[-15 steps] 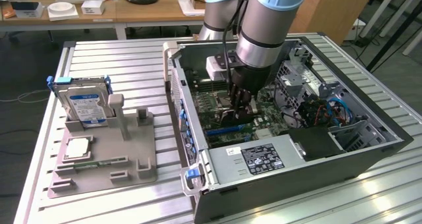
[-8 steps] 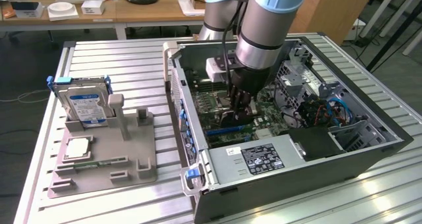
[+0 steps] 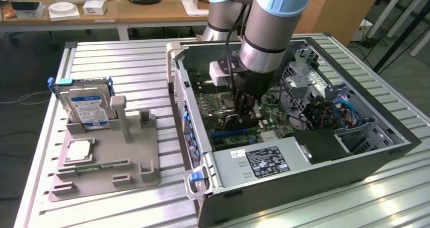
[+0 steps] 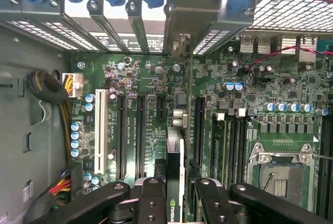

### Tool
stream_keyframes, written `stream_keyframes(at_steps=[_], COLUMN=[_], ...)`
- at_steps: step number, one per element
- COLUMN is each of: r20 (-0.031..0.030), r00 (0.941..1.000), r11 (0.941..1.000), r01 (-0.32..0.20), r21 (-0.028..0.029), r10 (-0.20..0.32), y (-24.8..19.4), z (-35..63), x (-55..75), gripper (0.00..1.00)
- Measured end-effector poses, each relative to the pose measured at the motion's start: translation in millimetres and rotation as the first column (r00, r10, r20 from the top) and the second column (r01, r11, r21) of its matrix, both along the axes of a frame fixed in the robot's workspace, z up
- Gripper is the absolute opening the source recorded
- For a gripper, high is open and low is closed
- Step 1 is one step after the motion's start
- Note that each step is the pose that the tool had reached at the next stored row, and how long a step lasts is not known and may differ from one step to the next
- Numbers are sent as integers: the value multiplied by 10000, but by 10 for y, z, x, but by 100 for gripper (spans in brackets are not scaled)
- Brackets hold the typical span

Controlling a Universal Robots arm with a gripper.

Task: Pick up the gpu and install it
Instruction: 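Insert the gpu into the slot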

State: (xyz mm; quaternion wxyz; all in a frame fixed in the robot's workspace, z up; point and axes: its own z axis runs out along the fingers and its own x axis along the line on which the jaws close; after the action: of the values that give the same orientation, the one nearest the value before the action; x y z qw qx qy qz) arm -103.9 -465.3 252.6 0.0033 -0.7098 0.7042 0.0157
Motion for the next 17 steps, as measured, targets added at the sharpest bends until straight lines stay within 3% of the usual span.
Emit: stream_keyframes(at_steps=[17], r20=[10], r00=[10000], r11=[10000], r01=[-1], r21=[-1], r10=[1], y=[10], z=[-64], x=[-16], gripper=[26])
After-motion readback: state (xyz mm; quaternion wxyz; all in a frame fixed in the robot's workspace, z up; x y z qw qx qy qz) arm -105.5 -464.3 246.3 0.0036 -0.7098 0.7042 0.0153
